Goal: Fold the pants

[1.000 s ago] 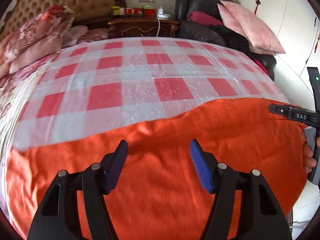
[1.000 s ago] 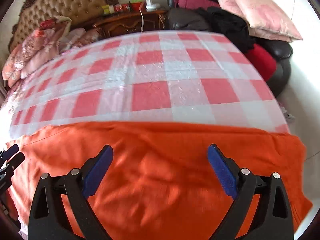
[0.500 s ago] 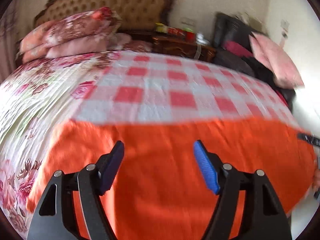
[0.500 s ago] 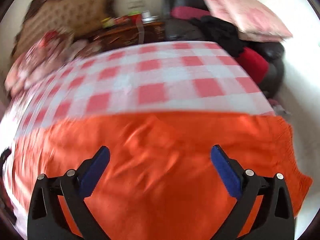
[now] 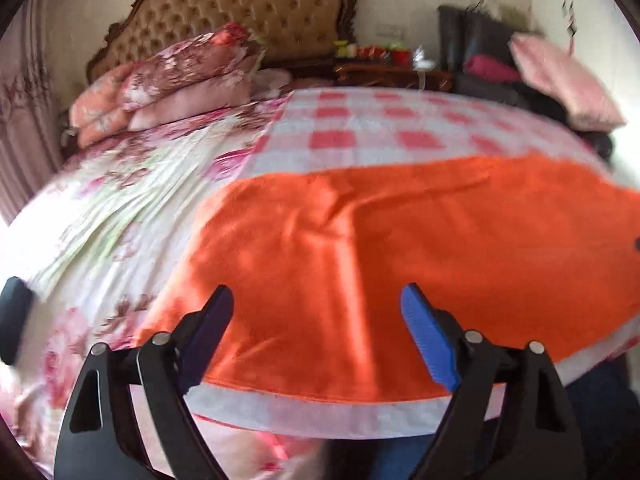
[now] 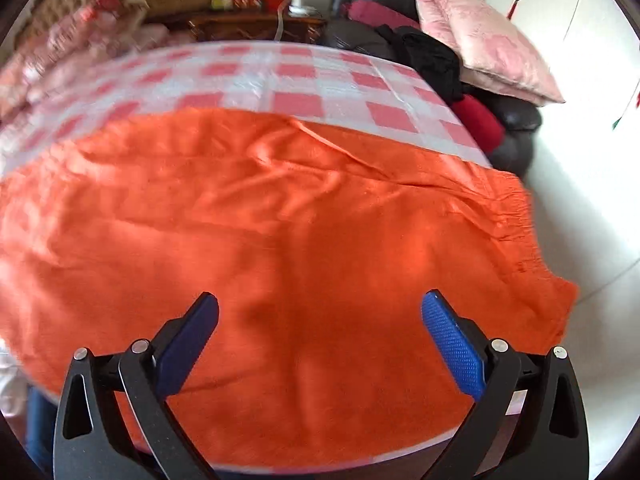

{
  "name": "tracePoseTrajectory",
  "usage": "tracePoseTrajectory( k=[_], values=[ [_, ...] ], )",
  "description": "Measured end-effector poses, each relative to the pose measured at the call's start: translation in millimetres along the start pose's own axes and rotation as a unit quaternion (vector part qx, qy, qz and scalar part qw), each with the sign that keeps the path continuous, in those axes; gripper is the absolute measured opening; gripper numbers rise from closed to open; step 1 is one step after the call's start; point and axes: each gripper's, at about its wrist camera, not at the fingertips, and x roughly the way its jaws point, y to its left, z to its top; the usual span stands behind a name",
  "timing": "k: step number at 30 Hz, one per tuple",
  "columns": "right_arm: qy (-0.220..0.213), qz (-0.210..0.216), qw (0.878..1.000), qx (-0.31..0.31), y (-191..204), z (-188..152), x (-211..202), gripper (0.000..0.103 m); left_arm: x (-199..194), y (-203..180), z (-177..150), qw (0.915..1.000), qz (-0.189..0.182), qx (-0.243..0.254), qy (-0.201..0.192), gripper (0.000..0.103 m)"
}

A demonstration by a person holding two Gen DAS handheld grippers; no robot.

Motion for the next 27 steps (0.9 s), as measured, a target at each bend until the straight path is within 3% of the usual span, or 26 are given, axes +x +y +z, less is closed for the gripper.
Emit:
tracePoseTrajectory(
  k=[2,4,5,7,10,11,15,20,24,25,27],
  values=[
    [-0.016,0.049,0.999,-0.014,18,-3,-16,0.098,-15,-36,-2,0.9969,-0.07,0.029,-0.019,0.085],
    [-0.02,0.103,0.993,-0.053,51,-8,-28,0.098,-19,-76,-13,0.9877,-0.137,0.073,-0.013,0.08],
    [-0.019,0.119,0.99,-0.071,66,-10,-29,0.098,-18,-93,-19,0.9845,-0.143,0.101,-0.01,0.076],
    [-0.021,0.113,0.986,-0.117,97,-16,-30,0.098,-8,-113,-31,0.982,-0.113,0.152,-0.005,0.075],
    [-0.011,0.048,0.987,-0.15,115,-15,-15,0.098,2,-97,-26,0.9887,-0.088,0.121,-0.012,0.075],
    [-0.007,0.054,0.99,-0.133,111,-10,-12,0.098,5,-89,-23,0.991,-0.068,0.114,-0.014,0.075],
    [0.004,0.052,0.993,-0.104,96,2,-2,0.098,16,-67,-14,0.9934,-0.085,0.077,-0.003,0.076],
    [-0.009,0.018,0.994,-0.105,103,14,6,0.098,25,-59,-9,0.9965,-0.065,0.052,-0.009,0.087],
    [-0.01,-0.024,0.994,-0.103,115,34,13,0.094,34,-57,1,0.9982,-0.047,0.039,-0.001,0.089],
    [-0.018,-0.003,0.994,-0.105,117,35,6,0.085,32,-56,3,0.9982,-0.048,0.037,0.001,0.083],
    [-0.04,0.062,0.988,-0.134,127,32,-17,0.085,13,-52,2,0.9952,-0.086,0.037,-0.026,0.076]
  ],
)
